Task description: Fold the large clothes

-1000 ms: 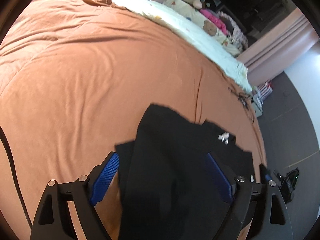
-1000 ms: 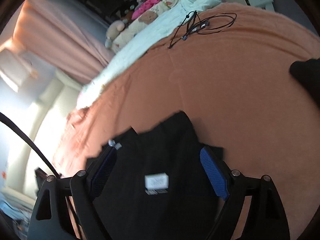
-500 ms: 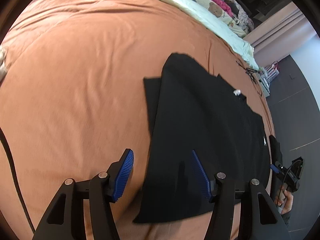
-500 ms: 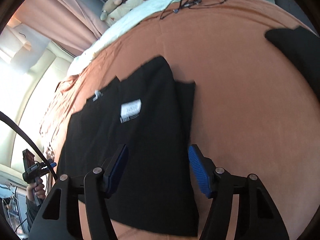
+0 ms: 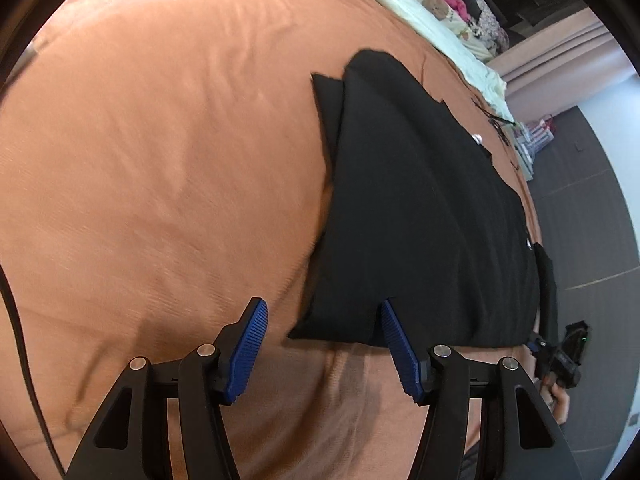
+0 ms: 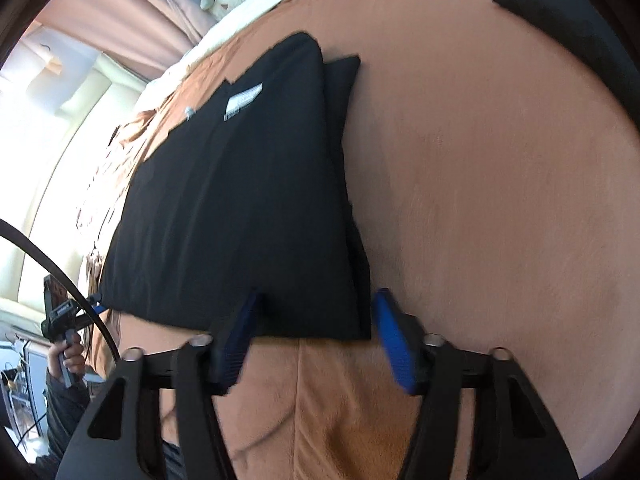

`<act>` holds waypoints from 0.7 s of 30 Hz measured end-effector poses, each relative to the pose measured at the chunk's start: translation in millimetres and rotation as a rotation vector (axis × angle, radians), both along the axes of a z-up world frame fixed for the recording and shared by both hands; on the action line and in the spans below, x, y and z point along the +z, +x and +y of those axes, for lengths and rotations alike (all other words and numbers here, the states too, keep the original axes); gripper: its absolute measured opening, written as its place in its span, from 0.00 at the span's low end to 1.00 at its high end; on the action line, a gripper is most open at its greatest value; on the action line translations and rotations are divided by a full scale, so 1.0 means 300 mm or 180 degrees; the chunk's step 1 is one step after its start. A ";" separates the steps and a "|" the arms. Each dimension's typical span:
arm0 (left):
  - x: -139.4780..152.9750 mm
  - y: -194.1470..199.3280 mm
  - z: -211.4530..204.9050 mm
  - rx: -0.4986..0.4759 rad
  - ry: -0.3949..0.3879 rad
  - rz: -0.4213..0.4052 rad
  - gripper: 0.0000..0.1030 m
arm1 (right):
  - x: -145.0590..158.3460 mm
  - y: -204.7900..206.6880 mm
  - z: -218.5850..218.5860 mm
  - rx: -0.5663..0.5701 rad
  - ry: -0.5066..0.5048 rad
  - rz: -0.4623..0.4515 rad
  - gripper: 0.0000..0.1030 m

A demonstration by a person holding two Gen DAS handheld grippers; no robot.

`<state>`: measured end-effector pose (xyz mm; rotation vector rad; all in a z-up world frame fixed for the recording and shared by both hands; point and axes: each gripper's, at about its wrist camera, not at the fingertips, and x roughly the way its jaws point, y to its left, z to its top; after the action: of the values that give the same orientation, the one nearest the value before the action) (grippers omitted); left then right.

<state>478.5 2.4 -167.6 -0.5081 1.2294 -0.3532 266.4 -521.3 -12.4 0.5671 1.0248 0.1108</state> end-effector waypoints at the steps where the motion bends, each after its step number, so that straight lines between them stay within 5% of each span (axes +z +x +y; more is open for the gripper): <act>1: -0.013 -0.002 -0.007 0.0021 -0.0054 0.0025 0.42 | 0.000 0.003 -0.005 -0.0023 -0.0026 -0.0013 0.40; 4: -0.017 -0.008 -0.032 0.0006 -0.0052 0.0003 0.13 | 0.008 -0.013 -0.038 -0.0090 0.0035 -0.0071 0.06; 5: -0.006 -0.011 -0.040 -0.0011 -0.0048 -0.0046 0.11 | 0.018 -0.027 -0.057 -0.0126 0.0081 -0.0103 0.03; 12: 0.063 -0.010 -0.041 0.0011 0.0096 -0.0172 0.08 | 0.096 -0.054 -0.098 -0.0258 -0.0063 -0.0176 0.00; 16: 0.029 -0.012 -0.042 -0.0015 0.0335 -0.0058 0.23 | 0.060 -0.052 -0.105 -0.0339 -0.0069 -0.0022 0.01; 21: 0.120 -0.048 0.013 0.0090 0.0581 -0.0315 0.25 | 0.164 -0.126 -0.105 -0.0535 -0.0473 -0.0103 0.03</act>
<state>464.2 6.3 -131.5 -0.3464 1.1448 -0.2365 228.5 -552.7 36.7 0.5119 0.9412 -0.1036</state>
